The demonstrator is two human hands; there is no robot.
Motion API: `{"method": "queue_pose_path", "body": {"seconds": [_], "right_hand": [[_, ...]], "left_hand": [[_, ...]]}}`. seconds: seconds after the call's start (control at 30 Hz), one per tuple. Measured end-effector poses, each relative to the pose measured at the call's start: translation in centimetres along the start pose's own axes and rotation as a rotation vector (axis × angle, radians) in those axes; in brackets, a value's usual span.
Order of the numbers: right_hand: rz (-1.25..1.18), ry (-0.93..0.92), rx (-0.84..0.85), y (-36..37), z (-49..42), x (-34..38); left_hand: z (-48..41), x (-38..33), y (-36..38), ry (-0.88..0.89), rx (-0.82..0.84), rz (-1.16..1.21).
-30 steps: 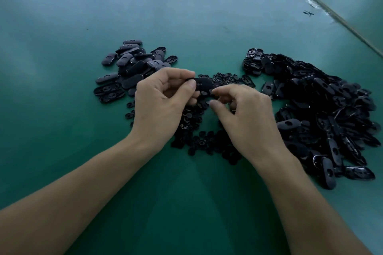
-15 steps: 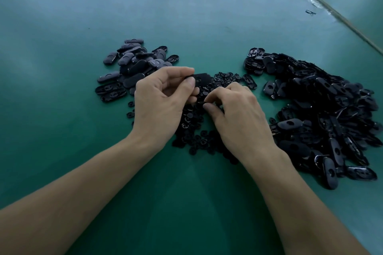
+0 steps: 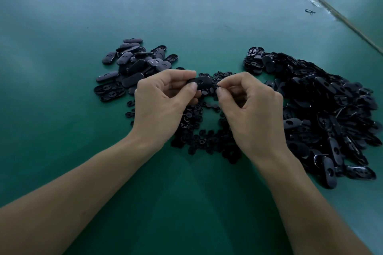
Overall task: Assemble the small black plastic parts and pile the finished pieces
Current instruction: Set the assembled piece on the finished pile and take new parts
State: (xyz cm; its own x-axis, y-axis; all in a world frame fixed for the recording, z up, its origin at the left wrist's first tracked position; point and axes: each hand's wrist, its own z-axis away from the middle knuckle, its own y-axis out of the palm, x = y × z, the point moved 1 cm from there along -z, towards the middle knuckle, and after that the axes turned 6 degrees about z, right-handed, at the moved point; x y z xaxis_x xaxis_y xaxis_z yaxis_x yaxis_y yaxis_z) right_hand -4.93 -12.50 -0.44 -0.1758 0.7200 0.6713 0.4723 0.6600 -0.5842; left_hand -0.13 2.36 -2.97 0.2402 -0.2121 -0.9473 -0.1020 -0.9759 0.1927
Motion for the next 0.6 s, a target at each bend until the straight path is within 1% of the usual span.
{"method": "queue_pose_path", "body": {"seconds": [0.3, 0.47, 0.6], "right_hand": [[-0.170, 0.107, 0.043, -0.09, -0.15, -0.54], [-0.200, 0.081, 0.045, -0.27, -0.28, -0.55], [-0.318, 0.148, 0.057, -0.33, -0.34, -0.70]], "left_hand": [[0.10, 0.00, 0.00, 0.008, 0.035, -0.053], [0.10, -0.03, -0.08, 0.009, 0.047, -0.066], [0.30, -0.26, 0.04, 0.029, 0.077, -0.098]]}}
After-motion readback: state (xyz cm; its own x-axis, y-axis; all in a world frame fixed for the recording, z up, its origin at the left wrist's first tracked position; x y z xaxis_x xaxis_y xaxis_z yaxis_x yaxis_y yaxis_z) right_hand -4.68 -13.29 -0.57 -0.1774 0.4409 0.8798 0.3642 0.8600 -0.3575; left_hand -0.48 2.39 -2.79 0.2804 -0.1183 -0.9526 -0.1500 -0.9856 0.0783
